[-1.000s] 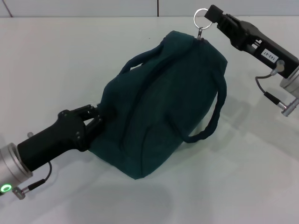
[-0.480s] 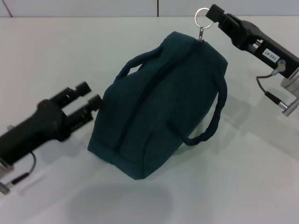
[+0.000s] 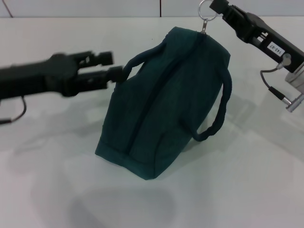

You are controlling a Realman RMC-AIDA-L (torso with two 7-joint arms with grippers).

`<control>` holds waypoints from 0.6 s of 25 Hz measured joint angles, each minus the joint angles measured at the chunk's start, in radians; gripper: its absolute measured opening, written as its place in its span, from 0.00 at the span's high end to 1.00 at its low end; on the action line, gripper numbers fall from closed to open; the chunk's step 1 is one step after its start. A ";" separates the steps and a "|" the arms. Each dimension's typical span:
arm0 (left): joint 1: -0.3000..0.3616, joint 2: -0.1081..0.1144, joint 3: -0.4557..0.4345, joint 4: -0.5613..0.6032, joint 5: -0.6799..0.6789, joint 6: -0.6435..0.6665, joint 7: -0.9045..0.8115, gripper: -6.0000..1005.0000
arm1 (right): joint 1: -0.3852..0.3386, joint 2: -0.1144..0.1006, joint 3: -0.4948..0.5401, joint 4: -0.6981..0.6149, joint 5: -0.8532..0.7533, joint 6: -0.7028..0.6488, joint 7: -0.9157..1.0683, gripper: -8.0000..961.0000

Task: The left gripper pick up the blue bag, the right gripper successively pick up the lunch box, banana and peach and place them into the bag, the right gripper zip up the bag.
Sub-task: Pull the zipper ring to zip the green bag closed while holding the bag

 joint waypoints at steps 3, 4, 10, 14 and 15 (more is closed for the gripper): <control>-0.045 -0.003 0.080 0.168 0.045 -0.038 -0.176 0.30 | 0.003 -0.001 0.000 0.000 0.007 0.004 -0.001 0.99; -0.068 -0.003 0.110 0.223 0.065 -0.052 -0.243 0.30 | 0.003 -0.001 0.000 0.000 0.010 0.005 -0.001 0.99; -0.185 -0.003 0.277 0.440 0.198 -0.104 -0.562 0.31 | 0.004 -0.001 0.000 0.003 0.011 0.007 -0.001 0.99; -0.224 -0.003 0.349 0.481 0.225 -0.128 -0.672 0.32 | 0.004 0.000 0.000 0.003 0.011 0.008 -0.001 0.99; -0.229 -0.003 0.364 0.489 0.231 -0.136 -0.685 0.32 | 0.004 0.000 0.000 0.003 0.011 0.008 -0.001 0.99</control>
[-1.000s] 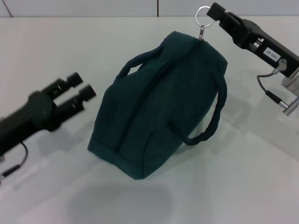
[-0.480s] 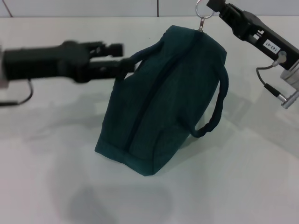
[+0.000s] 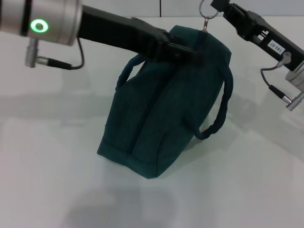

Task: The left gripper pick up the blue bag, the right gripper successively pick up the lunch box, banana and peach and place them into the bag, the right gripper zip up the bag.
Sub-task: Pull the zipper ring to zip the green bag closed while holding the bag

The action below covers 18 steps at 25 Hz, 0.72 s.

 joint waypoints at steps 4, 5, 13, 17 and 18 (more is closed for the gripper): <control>-0.003 0.000 0.073 0.046 0.091 -0.060 -0.048 0.33 | 0.000 0.000 0.000 0.001 0.000 0.001 0.000 0.99; -0.002 -0.001 0.091 0.056 0.118 -0.075 -0.059 0.33 | 0.000 0.000 0.000 0.001 0.000 0.002 0.000 0.99; 0.000 -0.003 0.153 0.074 0.182 -0.101 -0.096 0.34 | 0.001 0.000 -0.001 0.001 0.000 0.002 0.000 0.99; 0.004 -0.003 0.161 0.075 0.196 -0.104 -0.103 0.35 | 0.003 0.000 -0.001 0.000 0.000 0.002 0.000 0.99; 0.006 -0.003 0.168 0.077 0.198 -0.105 -0.096 0.35 | 0.003 0.000 -0.001 0.000 0.000 0.002 0.000 0.99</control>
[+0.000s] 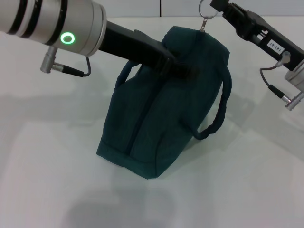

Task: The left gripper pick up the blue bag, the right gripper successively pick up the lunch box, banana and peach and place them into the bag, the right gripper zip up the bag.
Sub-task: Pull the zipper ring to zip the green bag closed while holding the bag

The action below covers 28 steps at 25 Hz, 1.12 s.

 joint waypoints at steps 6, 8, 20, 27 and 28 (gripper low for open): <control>0.028 0.000 0.026 0.021 0.026 -0.041 0.030 0.39 | 0.004 0.000 -0.003 0.003 0.000 0.000 0.002 0.99; 0.027 0.001 0.025 0.021 0.027 -0.041 0.030 0.46 | 0.004 0.000 -0.004 0.004 0.000 0.000 0.003 0.99; 0.014 0.002 0.029 0.016 0.033 -0.039 0.028 0.90 | 0.006 0.000 -0.007 -0.002 0.000 0.000 0.012 0.99; 0.014 0.003 0.029 0.016 0.033 -0.037 0.031 0.95 | 0.006 0.000 -0.007 -0.003 0.000 0.000 0.015 0.99; 0.016 0.003 0.029 0.016 0.033 -0.037 0.033 0.95 | 0.006 0.000 -0.007 -0.003 0.000 0.000 0.015 0.99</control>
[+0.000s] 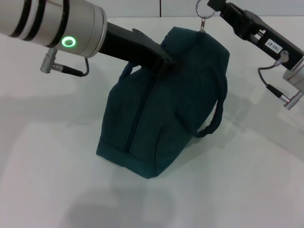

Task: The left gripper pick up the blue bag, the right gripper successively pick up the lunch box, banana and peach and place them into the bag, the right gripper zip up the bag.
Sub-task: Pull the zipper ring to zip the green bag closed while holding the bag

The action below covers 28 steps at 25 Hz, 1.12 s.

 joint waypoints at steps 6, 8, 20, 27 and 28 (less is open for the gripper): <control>0.005 0.000 0.000 0.005 -0.002 0.000 0.006 0.95 | -0.002 0.000 0.006 0.000 0.000 0.000 0.000 0.99; 0.006 0.000 0.000 0.006 -0.004 0.001 0.007 0.95 | -0.004 0.000 0.007 0.000 0.002 0.000 -0.001 0.99; 0.031 0.000 0.002 0.095 -0.010 0.014 0.009 0.95 | -0.029 -0.004 0.024 0.010 0.043 0.013 -0.015 0.99; 0.072 -0.001 0.012 0.183 -0.020 0.016 0.010 0.95 | -0.044 -0.005 0.050 0.044 0.044 0.024 -0.016 0.99; 0.074 -0.001 0.013 0.187 -0.025 0.016 0.011 0.95 | -0.048 -0.005 0.053 0.048 0.044 0.025 -0.016 0.99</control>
